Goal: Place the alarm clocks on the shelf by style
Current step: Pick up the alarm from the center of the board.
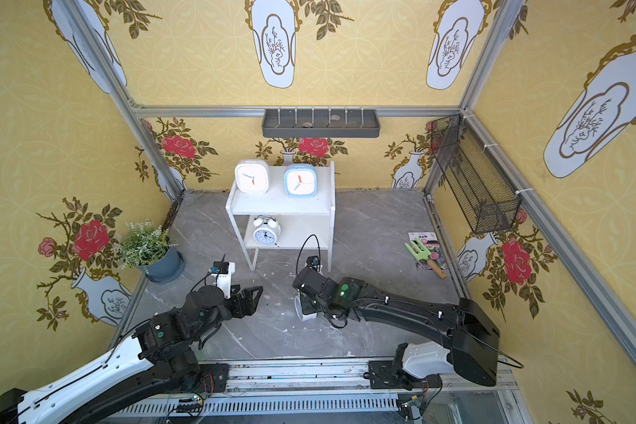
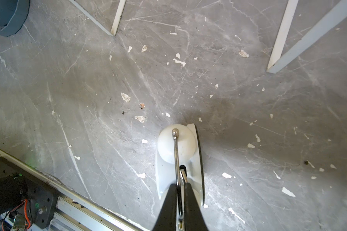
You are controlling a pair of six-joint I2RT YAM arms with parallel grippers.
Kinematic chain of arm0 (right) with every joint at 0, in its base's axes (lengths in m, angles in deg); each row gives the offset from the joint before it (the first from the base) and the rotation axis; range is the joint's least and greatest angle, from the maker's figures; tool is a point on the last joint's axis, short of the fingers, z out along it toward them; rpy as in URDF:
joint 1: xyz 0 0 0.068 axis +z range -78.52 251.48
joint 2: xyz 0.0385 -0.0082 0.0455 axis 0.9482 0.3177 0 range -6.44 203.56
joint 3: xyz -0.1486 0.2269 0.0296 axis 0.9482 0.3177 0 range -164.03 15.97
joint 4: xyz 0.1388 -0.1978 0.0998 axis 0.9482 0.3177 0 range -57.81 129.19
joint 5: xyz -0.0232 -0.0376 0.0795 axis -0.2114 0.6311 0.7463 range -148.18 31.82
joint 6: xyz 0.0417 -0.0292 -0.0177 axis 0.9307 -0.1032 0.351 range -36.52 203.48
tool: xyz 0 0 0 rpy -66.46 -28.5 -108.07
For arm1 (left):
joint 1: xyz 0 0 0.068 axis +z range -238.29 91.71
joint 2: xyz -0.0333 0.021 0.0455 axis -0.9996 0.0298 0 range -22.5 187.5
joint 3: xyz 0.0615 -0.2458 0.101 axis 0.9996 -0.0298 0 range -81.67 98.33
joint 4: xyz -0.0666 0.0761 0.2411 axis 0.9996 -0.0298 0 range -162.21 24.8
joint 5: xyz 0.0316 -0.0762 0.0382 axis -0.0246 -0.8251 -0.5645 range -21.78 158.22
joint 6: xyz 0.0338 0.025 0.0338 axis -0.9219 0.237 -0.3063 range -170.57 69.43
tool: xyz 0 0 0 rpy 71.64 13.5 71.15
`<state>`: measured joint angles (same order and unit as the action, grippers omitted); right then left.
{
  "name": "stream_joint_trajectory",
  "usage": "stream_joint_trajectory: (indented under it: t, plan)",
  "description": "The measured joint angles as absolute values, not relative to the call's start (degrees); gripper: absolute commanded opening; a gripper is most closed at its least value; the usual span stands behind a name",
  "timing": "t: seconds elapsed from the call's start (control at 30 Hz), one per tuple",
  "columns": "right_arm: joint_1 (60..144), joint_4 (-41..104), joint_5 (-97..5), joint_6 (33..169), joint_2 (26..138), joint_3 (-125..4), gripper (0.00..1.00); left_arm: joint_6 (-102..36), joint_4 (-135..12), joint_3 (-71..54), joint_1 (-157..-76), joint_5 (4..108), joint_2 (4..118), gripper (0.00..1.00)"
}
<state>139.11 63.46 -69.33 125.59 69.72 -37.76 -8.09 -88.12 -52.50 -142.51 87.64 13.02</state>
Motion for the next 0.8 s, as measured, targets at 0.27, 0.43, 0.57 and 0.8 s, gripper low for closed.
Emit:
stream_joint_trajectory:
  t: [0.27,0.43,0.57,0.8]
  plan:
    - [139.1,63.7,-69.4,125.4,69.9,-38.1,0.0,-8.4,-87.9,-52.8,-142.5,87.2,12.4,0.89]
    - [139.4,64.6,-69.4,124.5,68.0,-38.5,0.0,-9.1,-87.0,-53.0,-142.5,86.2,11.9,0.92]
    - [139.7,65.6,-68.7,122.3,65.0,-40.1,0.0,-10.6,-85.8,-53.0,-142.5,85.6,10.9,0.94]
    - [140.0,68.8,-64.8,116.2,59.8,-47.0,0.0,-16.2,-84.5,-49.9,-142.7,83.9,10.4,0.99]
